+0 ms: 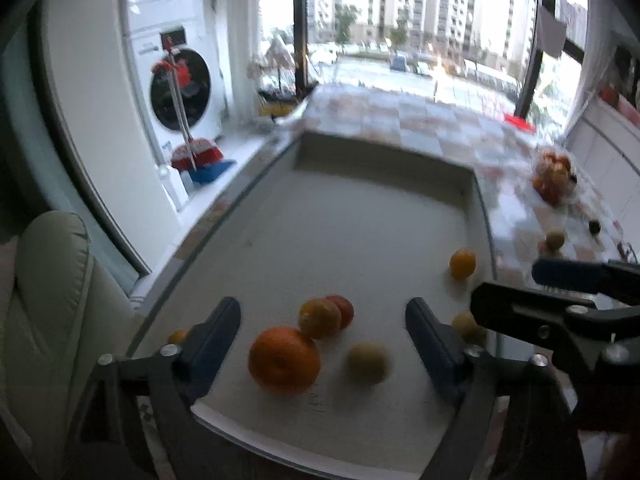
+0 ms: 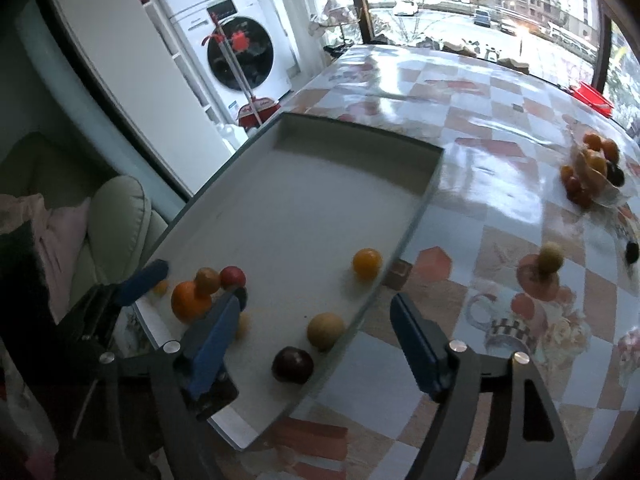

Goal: Organize fruits

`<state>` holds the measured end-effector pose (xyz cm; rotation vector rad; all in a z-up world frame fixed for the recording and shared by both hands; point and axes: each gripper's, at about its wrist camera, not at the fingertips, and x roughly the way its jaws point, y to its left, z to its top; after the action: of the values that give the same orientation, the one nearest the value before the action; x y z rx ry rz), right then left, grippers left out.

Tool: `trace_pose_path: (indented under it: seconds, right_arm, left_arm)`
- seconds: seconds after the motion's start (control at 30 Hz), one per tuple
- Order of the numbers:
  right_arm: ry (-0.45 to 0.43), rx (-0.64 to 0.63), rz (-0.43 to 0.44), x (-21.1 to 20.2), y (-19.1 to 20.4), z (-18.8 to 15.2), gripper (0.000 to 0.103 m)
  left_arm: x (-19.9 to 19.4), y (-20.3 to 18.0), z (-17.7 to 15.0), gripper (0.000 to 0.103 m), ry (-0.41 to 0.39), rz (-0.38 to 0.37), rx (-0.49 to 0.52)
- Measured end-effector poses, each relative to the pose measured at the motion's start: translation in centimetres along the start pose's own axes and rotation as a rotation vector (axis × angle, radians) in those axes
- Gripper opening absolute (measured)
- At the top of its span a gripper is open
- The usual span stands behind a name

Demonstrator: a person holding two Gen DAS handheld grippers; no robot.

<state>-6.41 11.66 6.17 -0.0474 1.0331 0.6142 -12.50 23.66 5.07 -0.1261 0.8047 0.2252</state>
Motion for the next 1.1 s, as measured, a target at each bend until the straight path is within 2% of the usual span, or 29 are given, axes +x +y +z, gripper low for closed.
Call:
trace_pose_path:
  seconds: [0.13, 0.17, 0.2, 0.33, 0.5, 0.6, 0.67, 0.77, 0.83, 0.93, 1.07, 1.1]
  right_arm:
    - [-0.021, 0.052, -0.032, -1.3, -2.2, -0.6, 0.088]
    - [-0.035, 0.073, -0.058, -1.9, -3.1, -0.9, 0.092]
    - [-0.044, 0.087, -0.074, -2.3, -3.9, -1.1, 0.103]
    - [-0.091, 0.162, -0.152, -4.5, -8.3, -3.2, 0.103]
    - [-0.08, 0.209, -0.279, -5.8, -14.0, -5.8, 0.103]
    - [-0.069, 0.263, -0.356, -6.3, -17.9, -7.8, 0.103]
    - [-0.066, 0.315, -0.396, -6.5, -20.7, -9.2, 0.103]
    - [-0.067, 0.356, -0.452, -7.2, -23.4, -10.9, 0.103]
    - [-0.075, 0.361, -0.473, -7.5, -24.5, -11.7, 0.103]
    - [-0.079, 0.303, -0.508, -7.3, -24.5, -12.1, 0.103]
    - [-0.1, 0.305, -0.51, -7.5, -24.5, -12.3, 0.103]
    - [-0.101, 0.305, -0.51, -7.5, -24.6, -12.5, 0.103]
  left_arm:
    - [-1.0, -1.0, 0.3, 0.086, -0.003, -0.032, 0.029]
    - [-1.1, -1.3, 0.4, 0.086, -0.006, -0.039, 0.037]
    - [-1.4, -1.8, 0.5, 0.086, -0.01, -0.048, 0.047]
    - [-2.3, -4.3, 1.3, 0.086, -0.024, -0.096, 0.126]
    - [-3.5, -7.8, 2.9, 0.086, -0.068, -0.143, 0.191]
    - [-3.2, -10.7, 2.0, 0.086, -0.035, -0.176, 0.208]
    - [-2.1, -13.2, 0.2, 0.086, 0.019, -0.184, 0.23]
    - [0.0, -16.1, -2.0, 0.086, 0.083, -0.158, 0.251]
    - [1.4, -17.1, -2.7, 0.086, 0.113, -0.143, 0.23]
    - [3.4, -18.2, -2.3, 0.086, 0.143, -0.107, 0.201]
    - [4.9, -19.0, -0.5, 0.086, 0.136, -0.091, 0.166]
    - [5.6, -19.2, 0.1, 0.1, 0.136, -0.085, 0.16]
